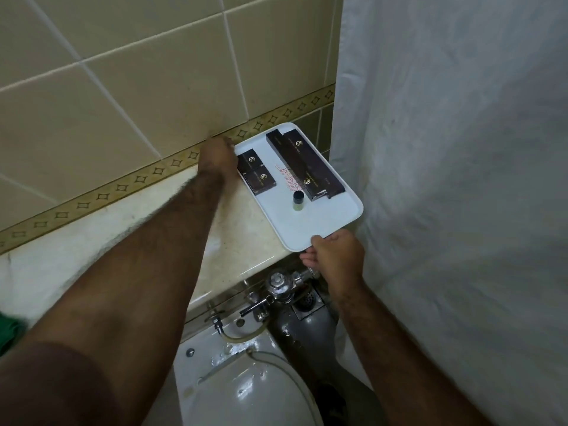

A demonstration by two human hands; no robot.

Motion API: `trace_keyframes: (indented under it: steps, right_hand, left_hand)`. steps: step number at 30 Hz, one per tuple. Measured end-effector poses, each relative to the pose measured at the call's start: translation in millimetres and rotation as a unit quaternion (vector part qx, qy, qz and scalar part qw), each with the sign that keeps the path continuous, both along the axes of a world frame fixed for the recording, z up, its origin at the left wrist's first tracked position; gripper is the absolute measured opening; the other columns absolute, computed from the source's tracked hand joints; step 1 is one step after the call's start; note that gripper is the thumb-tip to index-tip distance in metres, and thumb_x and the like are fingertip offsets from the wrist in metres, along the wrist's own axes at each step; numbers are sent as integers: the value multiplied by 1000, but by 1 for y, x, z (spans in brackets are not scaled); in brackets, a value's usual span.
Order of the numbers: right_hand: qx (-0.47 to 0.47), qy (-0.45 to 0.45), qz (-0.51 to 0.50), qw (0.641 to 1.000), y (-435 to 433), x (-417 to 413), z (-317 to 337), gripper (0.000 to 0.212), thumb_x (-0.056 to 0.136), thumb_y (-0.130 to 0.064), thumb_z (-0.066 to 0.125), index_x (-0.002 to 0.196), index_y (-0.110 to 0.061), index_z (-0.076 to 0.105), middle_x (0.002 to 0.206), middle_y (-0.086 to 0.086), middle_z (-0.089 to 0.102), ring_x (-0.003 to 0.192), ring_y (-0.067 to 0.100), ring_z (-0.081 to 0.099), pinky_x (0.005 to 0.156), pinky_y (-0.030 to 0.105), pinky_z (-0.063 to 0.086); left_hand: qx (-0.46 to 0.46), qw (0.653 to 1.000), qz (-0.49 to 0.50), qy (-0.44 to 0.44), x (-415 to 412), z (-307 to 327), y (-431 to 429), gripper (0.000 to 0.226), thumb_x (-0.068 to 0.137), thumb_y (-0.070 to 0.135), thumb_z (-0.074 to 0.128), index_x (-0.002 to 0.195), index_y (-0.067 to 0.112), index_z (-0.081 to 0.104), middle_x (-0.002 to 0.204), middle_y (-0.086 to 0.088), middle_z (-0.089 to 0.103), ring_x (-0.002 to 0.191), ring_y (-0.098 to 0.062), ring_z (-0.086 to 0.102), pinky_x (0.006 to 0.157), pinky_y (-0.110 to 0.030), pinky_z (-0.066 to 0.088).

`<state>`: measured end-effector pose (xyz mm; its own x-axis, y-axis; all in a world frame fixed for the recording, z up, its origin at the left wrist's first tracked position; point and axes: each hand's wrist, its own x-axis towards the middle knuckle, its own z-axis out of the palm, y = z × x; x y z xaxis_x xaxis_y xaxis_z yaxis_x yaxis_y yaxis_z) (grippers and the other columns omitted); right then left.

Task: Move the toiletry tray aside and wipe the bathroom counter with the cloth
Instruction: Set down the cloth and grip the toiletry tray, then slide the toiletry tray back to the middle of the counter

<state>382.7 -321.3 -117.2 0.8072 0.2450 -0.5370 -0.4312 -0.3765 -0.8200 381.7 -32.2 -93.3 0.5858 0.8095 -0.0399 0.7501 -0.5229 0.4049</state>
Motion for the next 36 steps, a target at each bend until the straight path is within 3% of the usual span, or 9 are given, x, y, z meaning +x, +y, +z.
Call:
trace_keyframes:
  steps: [3,8,11,14,18,21,27,33,36]
  right_hand:
    - [-25,-6,2,1000,-10,6,0,2,89,0,66,89,-1,67,74,13,78,58,21,79,58,34,65]
    - [-72,-31,26,997,-27,12,5,6,88,-2,65,82,-3,67,70,12,77,49,14,75,44,21,57]
    - [-116,-76,68,988,-28,11,12,11,88,-6,64,78,-3,67,69,11,76,44,10,71,42,22,55]
    - [-151,-142,129,970,-20,7,24,12,87,-8,65,76,-2,68,65,10,75,53,22,75,55,33,62]
    - [-181,-236,223,928,10,-6,38,20,87,-12,67,69,-7,60,63,5,64,65,27,69,65,32,51]
    - [-177,-263,275,908,48,-23,43,15,88,-18,68,82,-4,71,76,6,70,76,27,64,69,31,44]
    - [-166,-310,370,860,129,-67,43,19,90,-15,63,96,-5,78,97,12,77,94,31,69,77,30,50]
    - [-199,-359,415,812,182,-93,31,20,93,-14,61,98,-5,78,101,13,78,96,33,70,85,35,56]
    - [-207,-374,405,808,197,-97,24,18,94,-14,62,96,-5,78,99,14,77,91,32,68,81,34,54]
  left_hand:
    - [-38,996,59,-48,-9,-6,0,34,103,13,50,123,-4,70,130,-23,69,125,-37,61,104,-36,43]
    - [-100,983,100,-115,-48,-9,-9,19,93,16,69,104,6,82,110,-10,79,105,-24,71,89,-24,48]
    - [-110,974,129,-151,-84,-4,-14,19,88,17,69,97,10,84,103,-5,81,101,-21,73,94,-25,53]
    - [-112,961,169,-186,-133,3,-18,21,84,21,70,96,13,85,94,0,81,94,-18,75,97,-33,56]
    - [-97,949,219,-202,-217,8,-25,17,82,26,71,92,19,83,82,9,78,82,-10,72,89,-33,60]
    - [-106,926,285,-223,-280,7,-34,16,83,26,74,96,20,83,76,14,74,80,-14,74,88,-40,62]
    - [-121,880,387,-247,-372,3,-44,5,84,19,75,87,22,79,66,4,75,71,-23,75,84,-46,63]
    - [-104,868,425,-235,-401,-1,-33,5,85,13,74,83,17,76,66,-3,74,72,-27,76,81,-38,63]
    - [-102,876,423,-210,-404,-6,-25,9,87,14,74,90,8,79,68,-6,75,61,-16,69,68,-23,57]
